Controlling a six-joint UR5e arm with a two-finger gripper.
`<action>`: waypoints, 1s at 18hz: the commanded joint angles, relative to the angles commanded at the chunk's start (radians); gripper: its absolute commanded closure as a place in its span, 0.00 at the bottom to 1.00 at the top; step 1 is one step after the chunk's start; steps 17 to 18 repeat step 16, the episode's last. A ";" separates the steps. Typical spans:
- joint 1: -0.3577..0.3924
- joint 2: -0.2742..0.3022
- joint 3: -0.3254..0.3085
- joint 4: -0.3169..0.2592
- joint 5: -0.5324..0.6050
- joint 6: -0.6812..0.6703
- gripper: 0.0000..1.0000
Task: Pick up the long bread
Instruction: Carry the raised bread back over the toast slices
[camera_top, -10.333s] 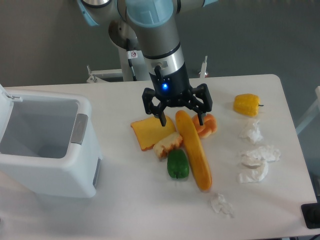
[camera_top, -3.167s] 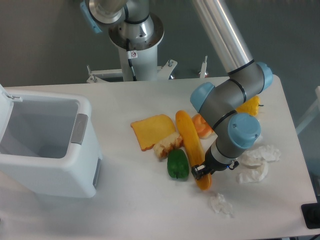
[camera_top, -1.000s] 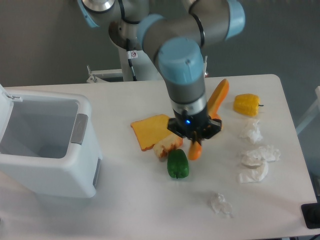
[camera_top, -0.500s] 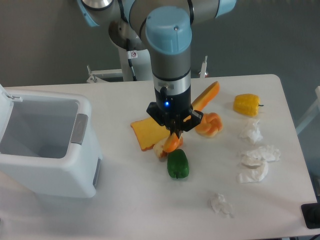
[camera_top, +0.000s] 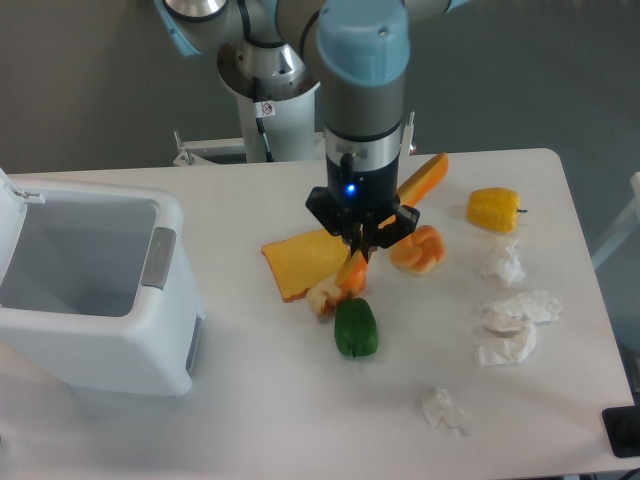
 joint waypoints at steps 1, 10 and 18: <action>0.000 0.000 0.000 0.002 -0.008 0.000 1.00; 0.002 0.002 0.002 0.000 -0.011 0.000 1.00; 0.008 0.006 0.002 0.000 -0.025 0.000 1.00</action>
